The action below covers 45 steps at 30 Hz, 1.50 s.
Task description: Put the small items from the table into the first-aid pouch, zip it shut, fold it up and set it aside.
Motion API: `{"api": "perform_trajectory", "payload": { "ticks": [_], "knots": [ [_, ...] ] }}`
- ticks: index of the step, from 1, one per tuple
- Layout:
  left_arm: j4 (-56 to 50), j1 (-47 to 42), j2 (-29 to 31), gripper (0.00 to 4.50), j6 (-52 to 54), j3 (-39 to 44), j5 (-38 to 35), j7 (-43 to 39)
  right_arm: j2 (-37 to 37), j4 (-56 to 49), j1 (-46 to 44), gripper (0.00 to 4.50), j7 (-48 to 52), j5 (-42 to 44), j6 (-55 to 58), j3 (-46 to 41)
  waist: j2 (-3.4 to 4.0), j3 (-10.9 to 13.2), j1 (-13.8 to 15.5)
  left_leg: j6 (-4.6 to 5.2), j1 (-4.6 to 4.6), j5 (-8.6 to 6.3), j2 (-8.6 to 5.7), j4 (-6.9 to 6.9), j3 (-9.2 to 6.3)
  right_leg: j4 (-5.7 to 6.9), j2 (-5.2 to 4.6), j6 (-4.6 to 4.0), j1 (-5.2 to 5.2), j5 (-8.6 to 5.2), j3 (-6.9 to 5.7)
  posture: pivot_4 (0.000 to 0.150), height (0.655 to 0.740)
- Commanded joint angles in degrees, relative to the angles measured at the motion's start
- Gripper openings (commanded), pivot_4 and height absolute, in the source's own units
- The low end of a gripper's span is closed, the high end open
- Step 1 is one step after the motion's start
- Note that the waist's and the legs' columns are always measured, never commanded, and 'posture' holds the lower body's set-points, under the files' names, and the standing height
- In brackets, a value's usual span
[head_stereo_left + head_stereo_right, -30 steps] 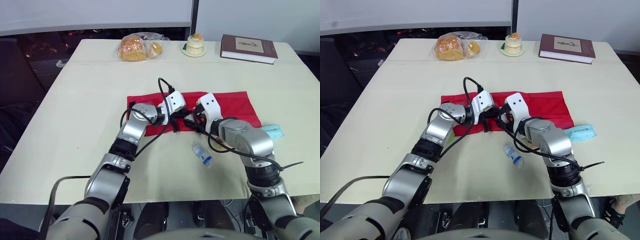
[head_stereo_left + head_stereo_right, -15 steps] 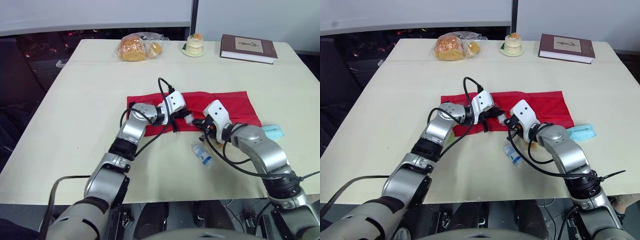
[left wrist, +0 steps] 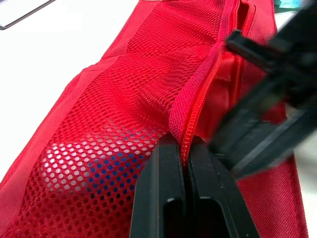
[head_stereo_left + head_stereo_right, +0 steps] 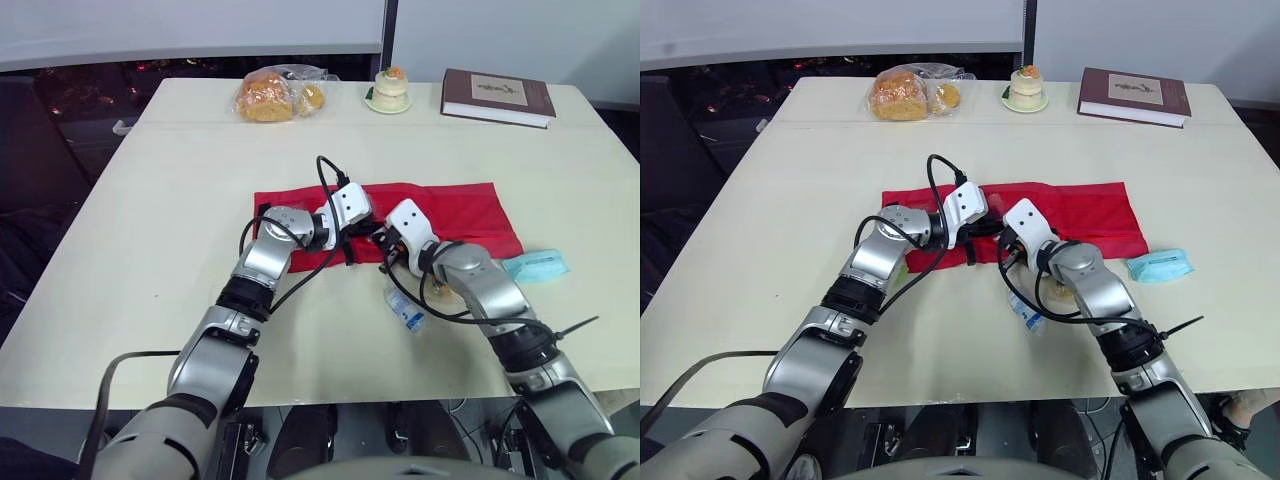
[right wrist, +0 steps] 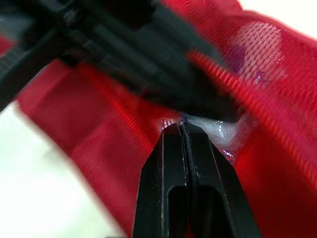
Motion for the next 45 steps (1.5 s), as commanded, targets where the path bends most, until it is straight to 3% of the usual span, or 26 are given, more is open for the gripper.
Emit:
{"api": "perform_trajectory", "payload": {
  "ticks": [1,10,16,22,25,28,29,34,45],
  "knots": [
    [-2.04,-0.34,0.08,0.00,-0.19,-0.11,-0.98,-0.79,1.28,2.59,-2.54,0.04,-1.48,-1.84,-5.06,-0.71,0.00,0.00,-0.03,0.00,0.00,0.00,0.00,0.00,0.00,0.00,0.00,0.00,0.00,0.00,0.00,0.150,0.7289],
    [-1.99,0.26,0.48,0.00,-0.69,-0.13,-0.90,-0.82,1.12,3.30,-1.63,0.04,-1.04,-3.62,-8.57,-1.62,0.00,0.00,-0.04,-0.01,0.01,0.00,0.00,0.00,0.01,0.01,0.00,0.00,0.00,0.00,0.01,0.150,0.7289],
    [1.24,-0.99,1.58,0.00,-1.79,1.92,-1.23,0.93,-3.65,-14.67,9.46,0.04,3.60,2.15,-8.04,-6.03,0.04,0.02,0.22,0.00,-0.02,0.00,-0.01,0.00,0.02,0.00,-0.01,0.00,-0.01,0.00,0.04,0.150,0.7289],
    [2.87,-0.46,1.62,0.00,-2.94,2.11,-0.76,1.95,-8.88,-30.98,23.62,0.04,5.83,10.46,-8.45,-17.11,0.04,0.03,0.32,0.00,0.00,0.00,0.00,0.00,-0.02,0.00,-0.01,0.01,0.01,-0.01,0.02,0.150,0.7289],
    [2.46,-0.02,1.41,0.00,-3.06,1.90,-0.71,2.07,-12.05,-36.13,29.18,0.73,8.19,15.64,-7.46,-23.14,0.05,0.03,0.34,0.01,0.02,0.00,0.00,0.00,0.02,0.00,-0.01,0.01,0.03,-0.01,0.04,0.150,0.7289],
    [1.65,0.54,1.40,0.00,-2.79,1.90,-0.85,1.98,-15.83,-41.01,35.99,2.31,12.00,24.69,-6.41,-34.79,0.04,0.03,0.45,0.01,0.05,-0.01,0.02,0.00,0.00,-0.01,0.02,0.02,0.05,-0.02,0.03,0.150,0.7289],
    [1.42,0.71,1.49,0.00,-2.72,1.92,-0.88,1.91,-17.12,-42.30,38.13,2.42,13.59,27.88,-6.15,-39.19,0.05,0.04,0.53,0.01,0.05,-0.01,0.02,0.00,0.01,-0.01,0.02,0.03,0.05,-0.02,0.03,0.150,0.7289],
    [0.63,1.10,2.35,0.00,-2.33,2.33,-1.10,1.69,-22.35,-45.17,46.15,4.47,18.85,40.04,-4.74,-53.13,0.01,0.04,1.34,0.02,0.11,-0.02,0.02,0.01,0.06,-0.05,-0.01,0.06,0.14,-0.03,0.09,0.150,0.7289],
    [2.40,0.25,3.12,0.00,-3.00,2.45,-0.99,1.39,-28.00,-44.93,53.06,4.47,23.01,48.52,-5.30,-63.85,0.02,0.04,1.52,0.03,0.15,-0.02,0.04,0.01,0.05,-0.06,0.00,0.07,0.19,-0.05,0.09,0.150,0.7289]
  ]
}}
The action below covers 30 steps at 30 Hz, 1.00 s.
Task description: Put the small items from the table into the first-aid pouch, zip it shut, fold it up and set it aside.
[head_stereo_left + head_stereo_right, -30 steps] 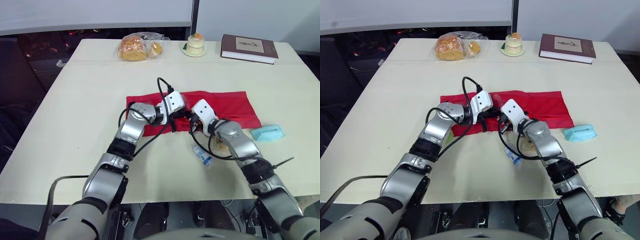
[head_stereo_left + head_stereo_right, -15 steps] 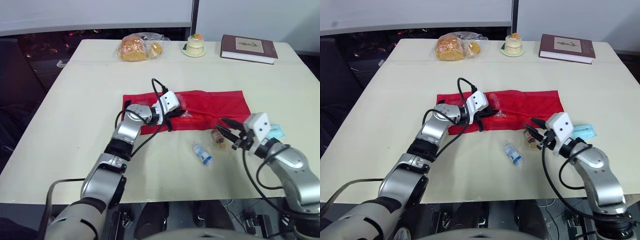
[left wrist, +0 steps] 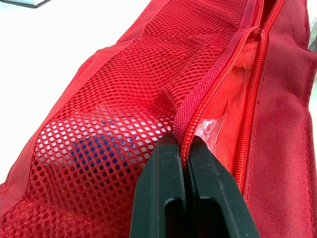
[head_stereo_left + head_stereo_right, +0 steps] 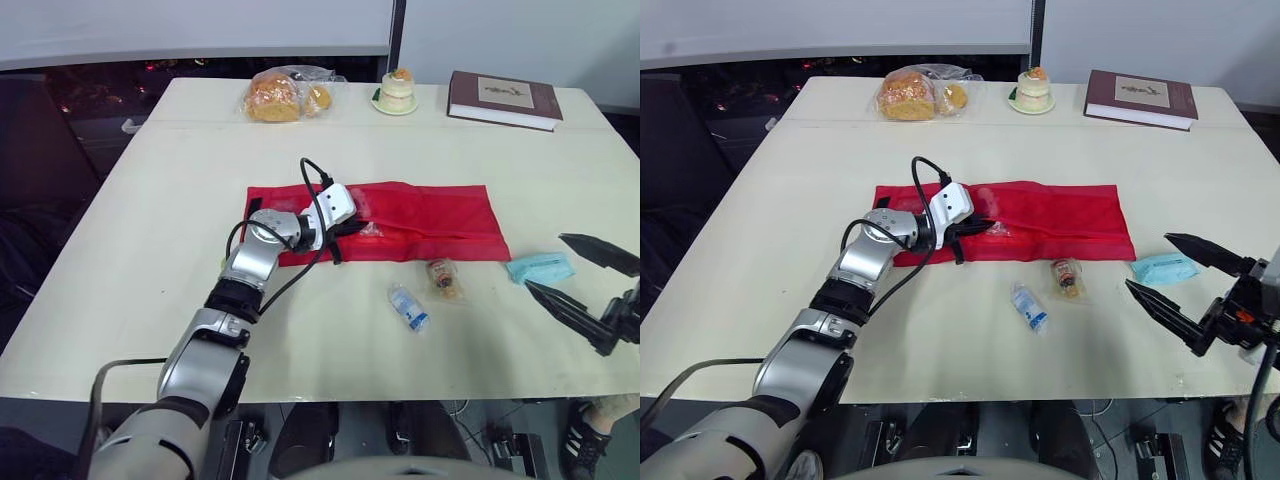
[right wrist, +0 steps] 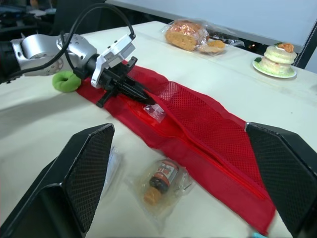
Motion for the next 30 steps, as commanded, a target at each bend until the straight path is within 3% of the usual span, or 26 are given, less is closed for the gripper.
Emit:
{"api": "perform_trajectory", "payload": {
  "ticks": [1,12,23,30],
  "knots": [
    [0.11,-1.02,0.64,0.00,-0.59,0.89,-0.82,-0.15,-1.87,-0.74,0.62,4.47,0.75,2.27,-0.45,-3.62,0.00,0.00,-0.01,0.00,0.00,0.00,0.00,0.00,0.00,0.00,0.00,0.00,0.00,0.00,0.00,0.150,0.7289],
    [0.59,-2.23,0.71,0.00,-0.57,0.77,-0.69,-0.43,-5.99,0.55,1.72,4.47,3.37,3.30,-0.18,-6.31,-0.01,0.00,0.05,0.00,-0.01,0.00,0.00,0.00,0.00,-0.01,0.00,0.01,0.00,-0.01,0.00,0.150,0.7289],
    [2.45,-3.35,0.29,0.00,-1.59,0.55,-0.48,-0.75,-10.71,4.59,6.02,4.47,10.85,6.29,3.19,-18.55,-0.02,0.01,0.10,0.01,-0.02,-0.01,-0.01,0.00,0.00,-0.02,-0.01,0.04,0.00,-0.02,0.01,0.150,0.7289],
    [2.39,-3.22,0.16,0.00,-1.61,0.52,-0.51,-0.75,-10.56,4.54,6.50,4.47,11.93,5.60,3.54,-18.60,-0.02,0.01,0.10,0.01,-0.02,-0.01,-0.01,0.00,0.00,-0.02,-0.02,0.04,0.00,-0.02,0.01,0.150,0.7289]
  ]
}}
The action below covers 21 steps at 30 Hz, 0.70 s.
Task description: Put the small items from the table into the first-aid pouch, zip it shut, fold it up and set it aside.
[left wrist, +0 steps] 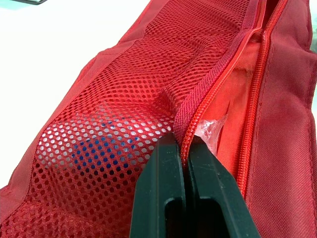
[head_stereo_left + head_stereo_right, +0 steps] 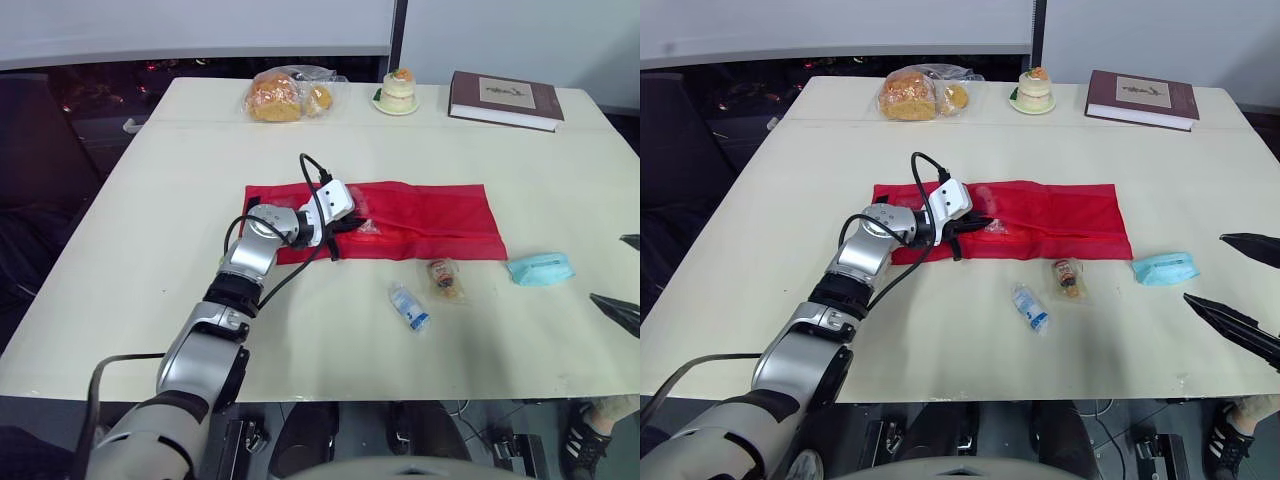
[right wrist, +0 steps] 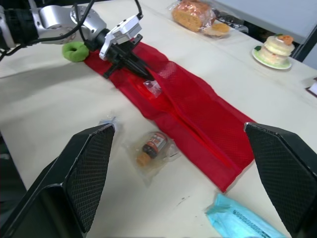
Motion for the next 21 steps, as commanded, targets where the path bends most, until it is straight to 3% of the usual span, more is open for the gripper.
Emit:
{"api": "perform_trajectory", "payload": {
  "ticks": [1,10,21],
  "knots": [
    [-0.46,-1.13,-0.01,0.00,-0.87,0.53,-0.64,0.07,-0.19,-0.48,0.07,4.47,0.56,0.36,-0.15,-1.78,0.00,0.00,0.00,0.00,0.00,0.00,0.00,0.00,0.00,0.00,0.00,0.00,0.00,0.00,0.00,0.150,0.7289],
    [-0.88,-1.04,0.02,0.00,-0.62,0.49,-0.59,0.13,3.01,0.08,1.10,4.47,1.18,-6.96,-4.58,5.16,0.00,0.00,-0.01,0.00,0.00,0.00,0.00,0.00,0.00,0.00,0.00,0.00,0.00,0.00,0.00,0.150,0.7289],
    [-1.10,-1.60,-0.11,0.00,-0.57,0.49,-0.58,0.15,12.66,-4.33,-0.98,4.47,-10.19,-25.70,-13.08,33.09,0.00,-0.01,-0.06,-0.01,0.00,0.00,0.00,0.02,0.00,0.02,0.01,0.01,-0.01,-0.01,-0.01,0.150,0.7289]
  ]
}}
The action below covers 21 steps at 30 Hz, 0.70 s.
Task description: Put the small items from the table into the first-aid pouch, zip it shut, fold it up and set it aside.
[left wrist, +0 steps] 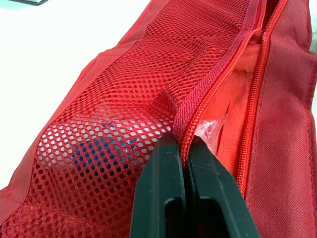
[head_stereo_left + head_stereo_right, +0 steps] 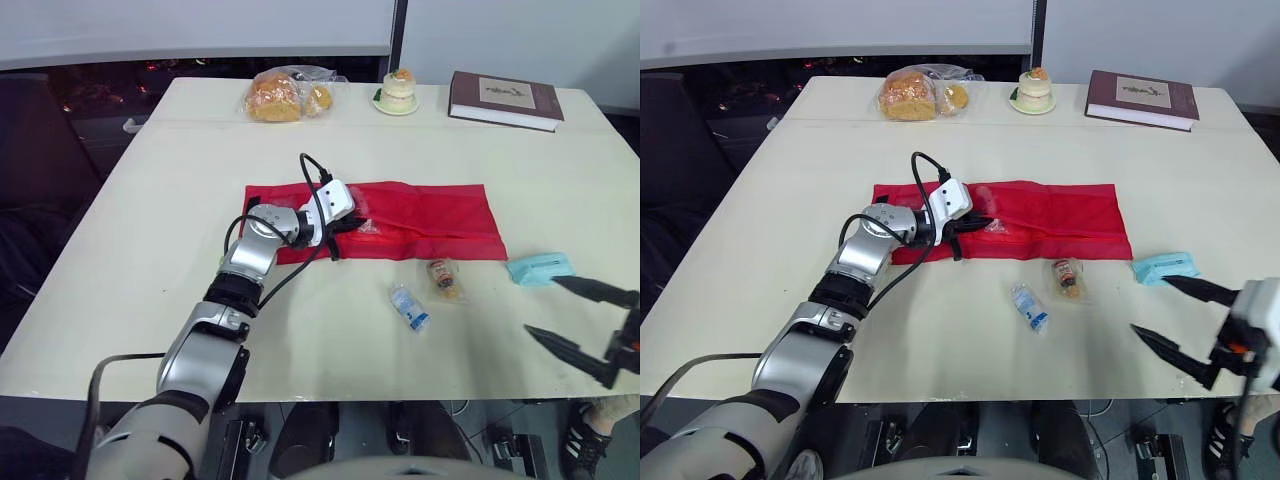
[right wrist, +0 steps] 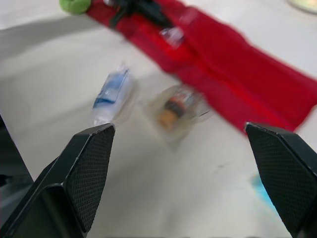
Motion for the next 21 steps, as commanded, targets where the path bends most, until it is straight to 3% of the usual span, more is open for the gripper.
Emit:
{"api": "perform_trajectory", "payload": {
  "ticks": [1,5,11,16,21],
  "knots": [
    [-1.26,-1.32,-0.08,0.00,-0.54,0.48,-0.65,0.11,2.11,-2.17,-1.78,4.47,-4.44,-4.63,-2.52,7.02,0.01,0.00,0.00,0.00,0.00,0.00,0.00,0.01,0.01,0.01,0.00,0.00,0.00,0.00,0.01,0.150,0.7289],
    [-1.94,-1.12,-0.15,0.00,-0.07,0.49,-0.92,-0.17,4.26,-2.04,-4.08,4.47,-9.88,-12.39,-3.36,17.13,0.00,0.00,-0.01,0.00,0.00,0.00,-0.01,0.02,0.02,0.01,0.00,-0.04,0.00,0.02,0.01,0.150,0.7289],
    [-2.60,-1.20,-0.60,0.00,0.85,0.86,-1.44,-0.08,7.06,-3.68,-8.82,4.47,-15.43,-15.68,1.31,28.72,-0.01,-0.01,-0.03,0.00,0.00,0.00,-0.03,0.04,0.01,0.01,0.01,-0.05,0.00,0.03,0.00,0.150,0.7289],
    [-2.89,-1.31,-0.83,0.00,0.96,0.95,-1.50,-0.03,7.55,-2.86,-12.72,4.47,-17.68,-17.69,4.78,35.06,0.01,-0.02,-0.03,0.00,-0.03,0.00,-0.05,0.05,-0.03,0.02,0.01,-0.06,0.00,0.03,-0.03,0.150,0.7289],
    [-3.28,-1.15,-0.84,0.00,1.10,0.87,-1.45,-0.05,6.70,-1.83,-15.07,4.47,-18.36,-16.32,9.91,36.13,0.01,-0.02,0.00,0.00,-0.03,0.00,-0.05,0.07,-0.03,0.02,0.01,-0.06,0.00,0.03,-0.03,0.150,0.7289]
  ]
}}
